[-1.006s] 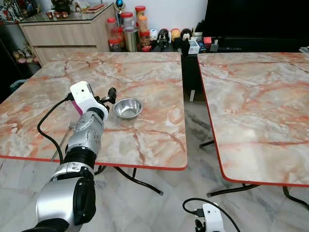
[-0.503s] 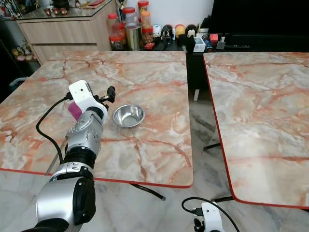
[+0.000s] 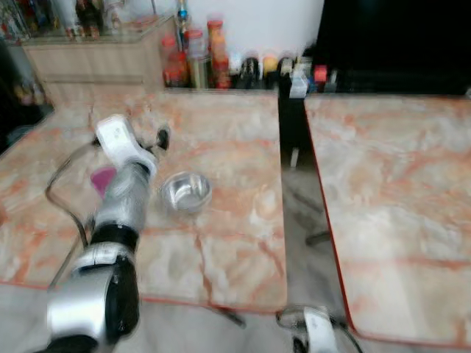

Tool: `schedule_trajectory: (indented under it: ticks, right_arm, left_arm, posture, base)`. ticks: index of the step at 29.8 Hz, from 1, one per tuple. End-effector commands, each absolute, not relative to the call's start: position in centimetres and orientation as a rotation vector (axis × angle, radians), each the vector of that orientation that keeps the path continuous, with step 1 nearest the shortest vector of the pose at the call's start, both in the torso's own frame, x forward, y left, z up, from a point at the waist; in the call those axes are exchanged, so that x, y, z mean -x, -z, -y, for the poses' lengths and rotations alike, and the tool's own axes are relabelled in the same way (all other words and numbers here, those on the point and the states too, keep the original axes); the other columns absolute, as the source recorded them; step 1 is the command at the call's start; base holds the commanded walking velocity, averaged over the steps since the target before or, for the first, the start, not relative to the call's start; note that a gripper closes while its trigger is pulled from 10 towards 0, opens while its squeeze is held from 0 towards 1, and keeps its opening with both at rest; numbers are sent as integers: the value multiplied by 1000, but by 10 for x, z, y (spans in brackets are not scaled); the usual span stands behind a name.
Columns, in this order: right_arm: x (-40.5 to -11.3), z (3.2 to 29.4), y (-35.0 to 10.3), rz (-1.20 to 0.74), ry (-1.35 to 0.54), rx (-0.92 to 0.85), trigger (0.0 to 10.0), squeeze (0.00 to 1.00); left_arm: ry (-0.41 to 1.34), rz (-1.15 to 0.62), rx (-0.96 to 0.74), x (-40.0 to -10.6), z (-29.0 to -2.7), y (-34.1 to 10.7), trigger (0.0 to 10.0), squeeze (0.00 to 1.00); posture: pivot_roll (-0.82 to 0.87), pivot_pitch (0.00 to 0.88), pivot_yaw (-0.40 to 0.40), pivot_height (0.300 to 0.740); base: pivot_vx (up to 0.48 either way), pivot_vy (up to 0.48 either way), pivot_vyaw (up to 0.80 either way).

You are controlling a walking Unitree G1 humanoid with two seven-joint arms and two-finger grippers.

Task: Setting the table

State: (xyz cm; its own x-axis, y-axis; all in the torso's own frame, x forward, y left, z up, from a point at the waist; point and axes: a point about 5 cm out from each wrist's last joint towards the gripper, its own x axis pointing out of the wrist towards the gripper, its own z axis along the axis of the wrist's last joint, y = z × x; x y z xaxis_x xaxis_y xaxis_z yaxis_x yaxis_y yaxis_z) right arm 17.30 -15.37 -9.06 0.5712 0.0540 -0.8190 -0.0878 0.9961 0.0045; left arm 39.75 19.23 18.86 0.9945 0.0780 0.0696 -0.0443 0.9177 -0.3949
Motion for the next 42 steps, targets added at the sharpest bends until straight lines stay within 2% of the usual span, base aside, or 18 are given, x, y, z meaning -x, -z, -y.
schedule_trajectory:
  ticks: [1, 11, 14, 16, 30, 42]
  right_arm:
    - [-172, 158, 91, -962, -71, 41, 10000, 0]
    - [-163, 155, 95, -982, -84, 43, 10000, 0]
    - [-159, 154, 96, -989, -87, 43, 10000, 0]
    - [-155, 153, 98, -995, -86, 40, 10000, 0]
    - [-140, 158, 103, -1015, -55, 26, 10000, 0]
    - [-124, 154, 107, -1032, -44, 5, 10000, 0]
  left_arm:
    - [-25, 81, 384, -399, -183, -192, 10000, 0]
    - [-87, 11, 516, -393, -195, -185, 10000, 0]
    - [-79, -27, 516, -393, -193, -182, 10000, 0]
    - [-18, -118, 584, -393, -181, -175, 10000, 0]
    - [1, -360, 560, -392, -165, -157, 10000, 0]
    - [-31, -436, 596, -387, -162, -138, 10000, 0]
  posture:
    - [9, 0, 44, 719]
    - [26, 19, 46, 719]
    - [26, 32, 53, 719]
    - [25, 48, 64, 719]
    - [3, 102, 105, 719]
    - [-7, 139, 126, 719]
  base:
    - [0, 0, 0]
    - [0, 0, 0]
    - [0, 0, 0]
    - [0, 0, 0]
    - [0, 0, 0]
    - [0, 0, 0]
